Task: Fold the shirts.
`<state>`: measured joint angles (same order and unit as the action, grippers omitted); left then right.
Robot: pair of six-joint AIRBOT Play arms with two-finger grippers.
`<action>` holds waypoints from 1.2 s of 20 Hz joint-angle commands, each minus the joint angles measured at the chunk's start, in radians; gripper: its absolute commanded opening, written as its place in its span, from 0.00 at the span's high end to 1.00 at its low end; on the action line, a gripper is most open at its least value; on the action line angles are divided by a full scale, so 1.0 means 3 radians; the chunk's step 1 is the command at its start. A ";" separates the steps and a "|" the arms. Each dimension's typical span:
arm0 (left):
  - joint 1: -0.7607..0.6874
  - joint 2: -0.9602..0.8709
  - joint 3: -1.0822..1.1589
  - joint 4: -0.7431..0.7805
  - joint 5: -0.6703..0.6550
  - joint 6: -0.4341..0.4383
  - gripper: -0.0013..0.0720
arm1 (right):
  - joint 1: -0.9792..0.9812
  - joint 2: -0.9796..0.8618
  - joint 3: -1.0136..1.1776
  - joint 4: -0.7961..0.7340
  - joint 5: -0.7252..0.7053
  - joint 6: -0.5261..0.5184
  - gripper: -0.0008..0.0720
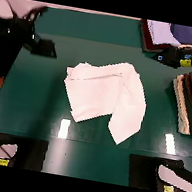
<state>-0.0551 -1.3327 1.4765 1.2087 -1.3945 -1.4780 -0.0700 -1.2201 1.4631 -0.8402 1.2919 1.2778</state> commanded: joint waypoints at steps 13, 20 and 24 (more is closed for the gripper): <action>-0.0698 0.0833 -0.2911 -0.1343 0.1755 0.0112 0.36 | 0.0456 0.0188 -0.0001 0.0006 -0.0081 -0.0009 0.40; -0.0980 0.0579 -0.2909 -0.1439 0.1958 -0.0046 0.36 | 0.0458 0.0188 -0.0001 0.0011 -0.0067 -0.0008 0.40; -0.0994 0.0570 -0.2908 -0.1544 0.2031 -0.0046 0.36 | 0.0458 0.0188 -0.0001 0.0034 -0.0069 -0.0006 0.40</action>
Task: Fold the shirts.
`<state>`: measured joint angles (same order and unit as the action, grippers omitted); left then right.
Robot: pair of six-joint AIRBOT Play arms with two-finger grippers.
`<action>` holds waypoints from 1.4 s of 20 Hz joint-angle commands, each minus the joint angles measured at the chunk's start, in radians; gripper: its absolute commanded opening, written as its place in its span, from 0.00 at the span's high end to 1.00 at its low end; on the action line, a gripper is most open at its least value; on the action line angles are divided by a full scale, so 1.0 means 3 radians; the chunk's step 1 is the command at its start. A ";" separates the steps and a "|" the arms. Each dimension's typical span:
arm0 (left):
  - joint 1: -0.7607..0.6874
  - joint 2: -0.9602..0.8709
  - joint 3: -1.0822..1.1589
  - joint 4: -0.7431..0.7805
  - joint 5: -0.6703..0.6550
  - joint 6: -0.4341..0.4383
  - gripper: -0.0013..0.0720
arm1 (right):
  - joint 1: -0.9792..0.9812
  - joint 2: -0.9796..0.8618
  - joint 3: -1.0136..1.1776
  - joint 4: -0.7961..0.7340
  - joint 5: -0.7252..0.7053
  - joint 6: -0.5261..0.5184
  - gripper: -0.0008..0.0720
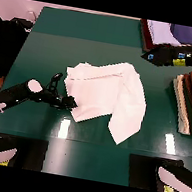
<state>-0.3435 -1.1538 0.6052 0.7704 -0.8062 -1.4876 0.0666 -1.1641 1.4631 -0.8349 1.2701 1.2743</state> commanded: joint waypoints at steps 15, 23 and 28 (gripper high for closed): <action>0.0473 0.0486 0.0731 0.0252 -0.0234 0.0076 0.96 | -0.0421 0.0726 -0.1591 -0.0895 0.0305 0.0266 0.40; 0.0473 0.0504 0.0735 0.0291 -0.0393 0.0175 0.96 | -0.0790 0.0538 -0.3053 -0.0244 -0.0177 0.0070 0.17; 0.0473 0.0505 0.0736 0.0348 -0.0421 0.0187 0.96 | -0.0006 -0.0093 -0.2808 -0.0013 -0.0717 0.0045 0.32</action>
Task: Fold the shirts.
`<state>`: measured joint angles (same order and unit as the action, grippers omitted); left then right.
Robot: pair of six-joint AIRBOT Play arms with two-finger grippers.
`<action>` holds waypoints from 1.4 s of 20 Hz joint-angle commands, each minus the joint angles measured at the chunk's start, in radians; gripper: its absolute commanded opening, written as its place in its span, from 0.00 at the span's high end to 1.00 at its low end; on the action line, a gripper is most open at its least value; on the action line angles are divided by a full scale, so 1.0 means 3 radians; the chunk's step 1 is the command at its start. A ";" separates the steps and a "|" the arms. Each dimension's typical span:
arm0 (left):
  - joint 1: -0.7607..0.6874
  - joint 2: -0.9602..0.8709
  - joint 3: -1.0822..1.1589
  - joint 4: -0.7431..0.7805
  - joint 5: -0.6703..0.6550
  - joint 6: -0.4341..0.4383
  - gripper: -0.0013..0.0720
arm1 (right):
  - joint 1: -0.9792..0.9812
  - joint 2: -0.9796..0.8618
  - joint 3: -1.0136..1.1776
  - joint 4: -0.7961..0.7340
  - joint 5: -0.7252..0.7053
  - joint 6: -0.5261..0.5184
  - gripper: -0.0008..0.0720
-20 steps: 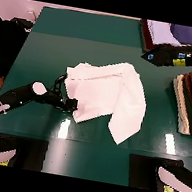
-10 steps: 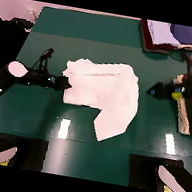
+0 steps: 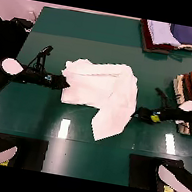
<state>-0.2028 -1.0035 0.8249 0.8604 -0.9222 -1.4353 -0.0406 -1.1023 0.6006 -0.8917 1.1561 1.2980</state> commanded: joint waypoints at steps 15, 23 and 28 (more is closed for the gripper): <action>0.0004 0.0086 0.0191 0.0736 -0.0692 -0.0013 0.96 | -0.0320 -0.0534 0.2188 -0.1017 0.0095 0.0156 0.36; 0.0004 0.0084 0.0191 0.0816 -0.0729 0.0011 0.95 | -0.1074 -0.0004 0.0825 -0.1025 0.0567 0.0075 0.36; 0.0004 0.0083 0.0191 0.0814 -0.0729 0.0011 0.96 | -0.1170 -0.0008 0.0165 -0.0771 0.0657 -0.0019 0.35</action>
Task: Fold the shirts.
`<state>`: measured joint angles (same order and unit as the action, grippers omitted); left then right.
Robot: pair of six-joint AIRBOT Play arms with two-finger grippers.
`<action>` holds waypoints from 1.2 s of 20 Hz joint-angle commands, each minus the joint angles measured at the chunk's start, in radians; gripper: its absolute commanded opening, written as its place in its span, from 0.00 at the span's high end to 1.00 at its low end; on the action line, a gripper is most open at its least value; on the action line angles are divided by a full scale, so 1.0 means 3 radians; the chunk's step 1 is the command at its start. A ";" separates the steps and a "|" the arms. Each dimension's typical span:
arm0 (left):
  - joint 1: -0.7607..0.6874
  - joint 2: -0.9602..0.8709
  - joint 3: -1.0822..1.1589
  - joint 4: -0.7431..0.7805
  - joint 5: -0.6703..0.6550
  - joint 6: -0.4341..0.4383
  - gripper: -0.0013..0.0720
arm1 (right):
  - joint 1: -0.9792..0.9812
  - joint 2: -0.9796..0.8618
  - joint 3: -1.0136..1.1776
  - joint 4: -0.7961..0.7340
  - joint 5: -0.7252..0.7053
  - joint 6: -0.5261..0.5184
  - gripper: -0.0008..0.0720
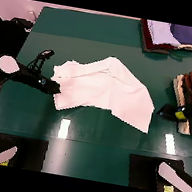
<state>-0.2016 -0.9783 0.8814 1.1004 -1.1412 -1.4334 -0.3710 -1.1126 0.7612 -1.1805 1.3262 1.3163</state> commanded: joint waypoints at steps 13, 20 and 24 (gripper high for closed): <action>0.0000 0.0000 0.0006 0.0010 0.0025 0.0003 0.96 | 0.0628 0.0151 -0.0824 0.0383 -0.0459 -0.0086 0.97; 0.0000 0.0223 0.1153 0.0061 -0.0041 -0.0023 0.96 | 0.0596 0.1190 0.0332 0.0387 -0.0443 -0.0088 0.97; 0.0000 0.0441 0.2527 0.0189 -0.0079 -0.0034 0.96 | 0.0318 0.1536 0.1701 0.0380 -0.0487 -0.0088 0.97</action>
<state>-0.2016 -0.8852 1.3911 1.1290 -1.1587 -1.4395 -0.2272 -0.7322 1.0191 -1.0676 1.1931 1.2888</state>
